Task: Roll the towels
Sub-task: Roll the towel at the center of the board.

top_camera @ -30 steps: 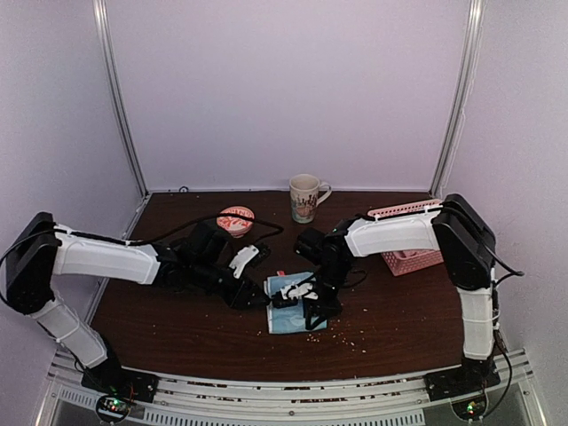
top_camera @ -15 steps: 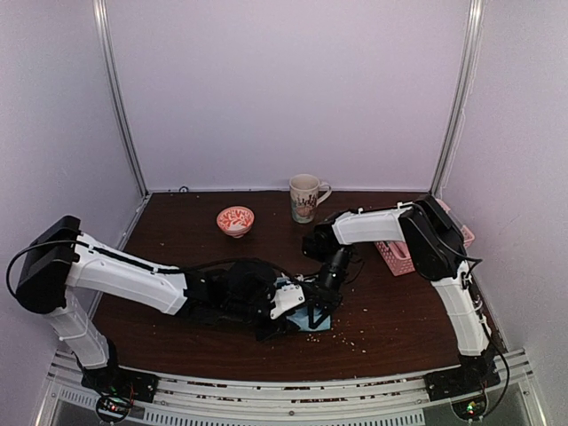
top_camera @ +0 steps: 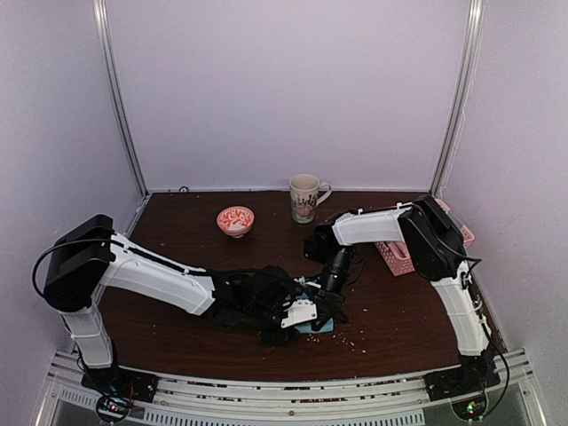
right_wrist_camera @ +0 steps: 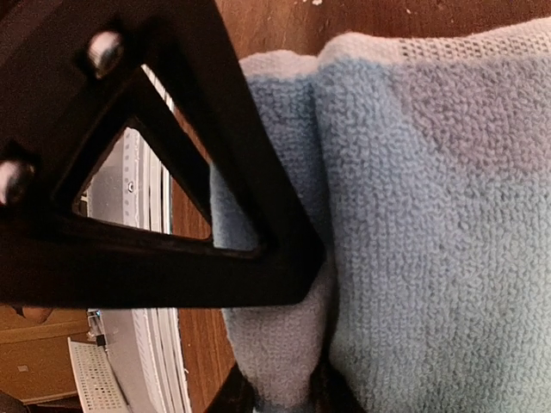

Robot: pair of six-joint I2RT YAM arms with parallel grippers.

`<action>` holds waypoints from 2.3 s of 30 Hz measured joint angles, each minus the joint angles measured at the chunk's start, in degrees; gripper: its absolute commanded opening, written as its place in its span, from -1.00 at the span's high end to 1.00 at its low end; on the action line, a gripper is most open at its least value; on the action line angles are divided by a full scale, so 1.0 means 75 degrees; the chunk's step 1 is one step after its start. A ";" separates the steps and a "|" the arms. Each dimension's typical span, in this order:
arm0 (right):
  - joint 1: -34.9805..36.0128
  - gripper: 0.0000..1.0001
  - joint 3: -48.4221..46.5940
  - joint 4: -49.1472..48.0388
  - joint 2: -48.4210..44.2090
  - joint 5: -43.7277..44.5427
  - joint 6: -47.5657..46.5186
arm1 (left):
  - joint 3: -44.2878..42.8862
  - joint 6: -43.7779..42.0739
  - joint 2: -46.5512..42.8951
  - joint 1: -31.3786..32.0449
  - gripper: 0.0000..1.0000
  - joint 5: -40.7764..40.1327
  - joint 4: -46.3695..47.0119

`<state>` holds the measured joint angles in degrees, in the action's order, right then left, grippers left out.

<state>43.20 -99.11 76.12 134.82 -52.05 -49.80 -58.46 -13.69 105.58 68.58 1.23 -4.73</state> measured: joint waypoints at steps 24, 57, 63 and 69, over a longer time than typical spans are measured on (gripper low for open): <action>-0.0731 0.36 -0.0516 0.0117 -0.0635 0.0475 0.0087 | -0.0516 0.0140 0.0353 0.0009 0.97 0.0131 -0.0519; -0.1279 0.19 -0.3424 -0.0673 -0.3276 0.0787 0.2602 | -0.1617 0.1830 0.1445 -0.1760 0.95 0.4045 -0.1049; -0.1105 0.01 -0.1475 -0.0828 -0.5540 0.0055 0.1480 | -0.2518 0.2477 0.2474 -0.2320 0.94 0.6038 -0.1478; 0.0414 0.22 0.1020 -0.1163 -0.5764 0.1064 0.0399 | -0.2949 0.2702 0.2900 -0.2541 0.94 0.6892 -0.1976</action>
<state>46.30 -91.46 67.40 91.59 -44.07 -46.81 -80.58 6.57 127.33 49.52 52.93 -19.55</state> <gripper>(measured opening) 0.419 0.095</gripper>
